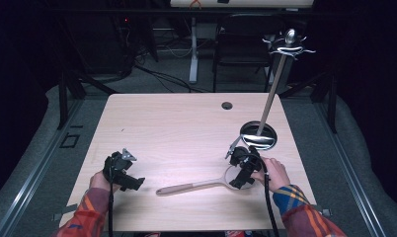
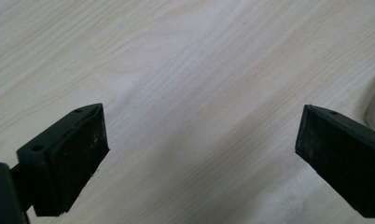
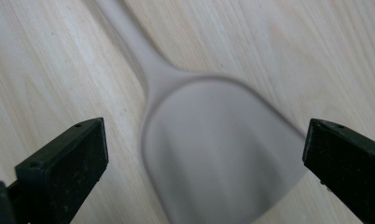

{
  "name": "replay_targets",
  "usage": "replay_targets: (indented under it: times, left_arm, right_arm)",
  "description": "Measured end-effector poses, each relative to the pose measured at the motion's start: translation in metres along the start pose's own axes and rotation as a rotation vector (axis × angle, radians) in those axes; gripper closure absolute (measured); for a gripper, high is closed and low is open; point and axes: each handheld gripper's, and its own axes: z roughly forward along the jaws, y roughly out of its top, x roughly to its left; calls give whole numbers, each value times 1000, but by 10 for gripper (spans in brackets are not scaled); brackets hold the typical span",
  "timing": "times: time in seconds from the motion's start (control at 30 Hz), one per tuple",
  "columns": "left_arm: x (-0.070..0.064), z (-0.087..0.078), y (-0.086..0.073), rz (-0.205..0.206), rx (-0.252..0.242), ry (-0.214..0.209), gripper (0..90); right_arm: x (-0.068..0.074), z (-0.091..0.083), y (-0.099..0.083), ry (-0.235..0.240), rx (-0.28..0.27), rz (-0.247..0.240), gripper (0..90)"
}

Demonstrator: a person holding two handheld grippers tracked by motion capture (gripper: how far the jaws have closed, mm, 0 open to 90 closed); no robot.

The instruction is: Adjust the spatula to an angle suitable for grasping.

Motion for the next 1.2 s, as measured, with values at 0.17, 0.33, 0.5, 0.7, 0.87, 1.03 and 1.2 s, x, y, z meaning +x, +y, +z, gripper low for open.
replay_targets:
  times: [0.17,0.33,0.5,0.7,0.87,1.03,1.2]
  left_arm:
    - [2,1,-1,-24,-9,-6,5]
    - [3,3,0,-20,-7,-5,2]
    - [7,-1,-2,-44,-41,-47,1]
    - [7,0,-2,-55,-26,-49,1]
    - [6,1,-3,-55,-5,-43,1]
    - [7,2,-3,-60,-2,-40,1]
    - [8,2,-4,-67,-5,-49,1]
  right_arm:
    - [7,8,13,53,1,-55,0]
    - [10,22,26,62,36,-97,0]
    - [22,25,36,50,37,-142,107]
    - [27,29,43,20,46,-157,173]
    - [34,34,49,13,74,-167,320]
    - [42,37,55,-5,66,-214,427]
    - [53,43,64,-12,67,-295,544]
